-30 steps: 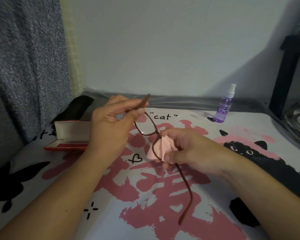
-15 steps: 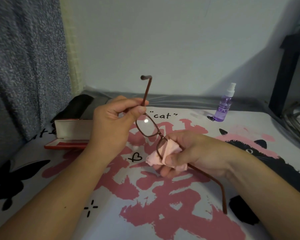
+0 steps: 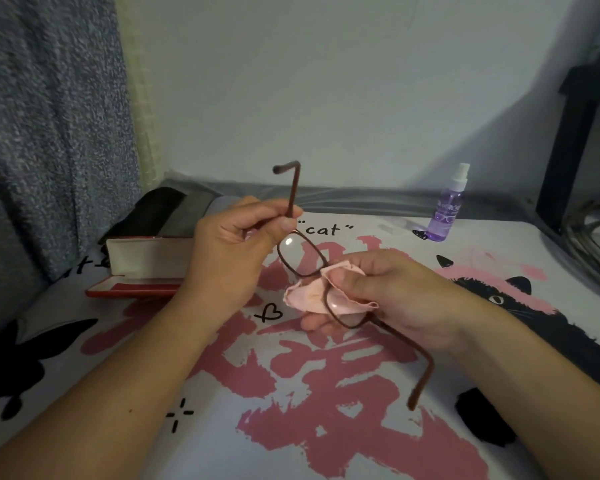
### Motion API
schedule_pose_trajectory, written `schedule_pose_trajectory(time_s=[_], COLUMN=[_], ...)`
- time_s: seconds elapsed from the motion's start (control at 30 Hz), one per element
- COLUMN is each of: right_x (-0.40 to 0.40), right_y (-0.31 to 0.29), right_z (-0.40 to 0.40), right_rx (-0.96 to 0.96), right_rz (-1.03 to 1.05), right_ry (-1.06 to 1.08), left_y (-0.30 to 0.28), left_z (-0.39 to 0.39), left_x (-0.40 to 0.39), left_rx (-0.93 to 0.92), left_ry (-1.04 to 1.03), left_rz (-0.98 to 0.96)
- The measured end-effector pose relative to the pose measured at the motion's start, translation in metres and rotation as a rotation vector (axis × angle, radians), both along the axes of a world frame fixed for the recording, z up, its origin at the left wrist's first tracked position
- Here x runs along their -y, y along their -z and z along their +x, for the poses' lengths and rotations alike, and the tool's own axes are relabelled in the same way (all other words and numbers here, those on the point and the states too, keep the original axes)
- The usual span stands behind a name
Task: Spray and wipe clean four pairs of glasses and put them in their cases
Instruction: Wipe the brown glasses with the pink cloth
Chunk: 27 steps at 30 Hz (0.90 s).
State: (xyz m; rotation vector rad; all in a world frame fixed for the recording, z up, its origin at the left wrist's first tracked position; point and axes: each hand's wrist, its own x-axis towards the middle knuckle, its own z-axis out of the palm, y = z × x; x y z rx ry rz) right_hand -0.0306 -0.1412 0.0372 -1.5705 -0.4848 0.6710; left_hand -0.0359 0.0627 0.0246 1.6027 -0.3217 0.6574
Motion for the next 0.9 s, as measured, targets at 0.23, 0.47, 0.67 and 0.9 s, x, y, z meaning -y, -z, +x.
schedule_pose_trajectory(time_s=[0.23, 0.47, 0.67, 0.9], right_x=[-0.005, -0.009, -0.009, -0.001], right_y=[0.001, 0.005, 0.007, 0.007], right_z=[-0.003, 0.003, 0.009, 0.011], right_rx=[-0.101, -0.058, -0.021, -0.115], right_rz=[0.034, 0.153, 0.304, 0.222], right_ry=[-0.067, 0.051, 0.244, 0.066], left_y=[0.006, 0.011, 0.014, 0.012], left_z=[-0.004, -0.001, -0.003, -0.004], left_x=[0.012, 0.020, 0.020, 0.016], left_rx=[-0.016, -0.043, -0.012, 0.018], left_ry=[0.132, 0.126, 0.185, 0.162], left_rz=[0.042, 0.097, 0.122, 0.161])
